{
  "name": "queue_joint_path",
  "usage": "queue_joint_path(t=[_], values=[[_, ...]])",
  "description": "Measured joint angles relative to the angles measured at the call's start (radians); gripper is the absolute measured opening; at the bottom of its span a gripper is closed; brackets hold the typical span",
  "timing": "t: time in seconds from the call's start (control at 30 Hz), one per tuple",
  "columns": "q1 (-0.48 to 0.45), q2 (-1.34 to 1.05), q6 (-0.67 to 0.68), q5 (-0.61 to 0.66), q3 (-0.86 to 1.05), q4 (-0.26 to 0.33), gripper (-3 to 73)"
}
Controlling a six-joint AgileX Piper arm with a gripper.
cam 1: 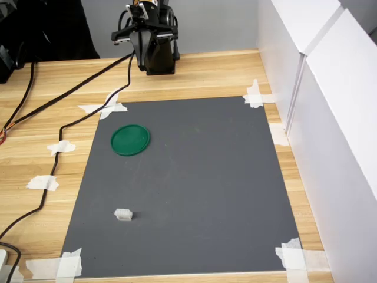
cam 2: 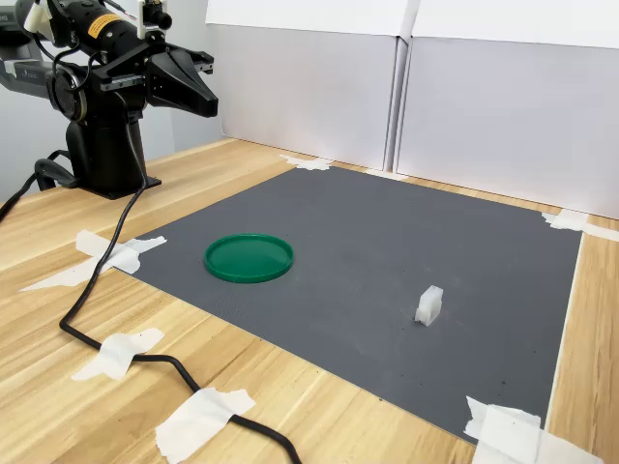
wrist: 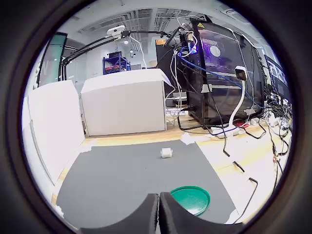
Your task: Grasp a white terminal and put it on the green lid.
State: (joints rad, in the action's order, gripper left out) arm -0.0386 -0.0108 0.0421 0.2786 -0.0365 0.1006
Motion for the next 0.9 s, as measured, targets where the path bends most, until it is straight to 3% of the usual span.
queue_joint_path(t=[0.6,0.9], values=[[0.0,0.0,0.0,0.001,0.0,0.0,-1.6],[0.0,0.101,-0.002,0.172,-0.205,0.0,-1.6]])
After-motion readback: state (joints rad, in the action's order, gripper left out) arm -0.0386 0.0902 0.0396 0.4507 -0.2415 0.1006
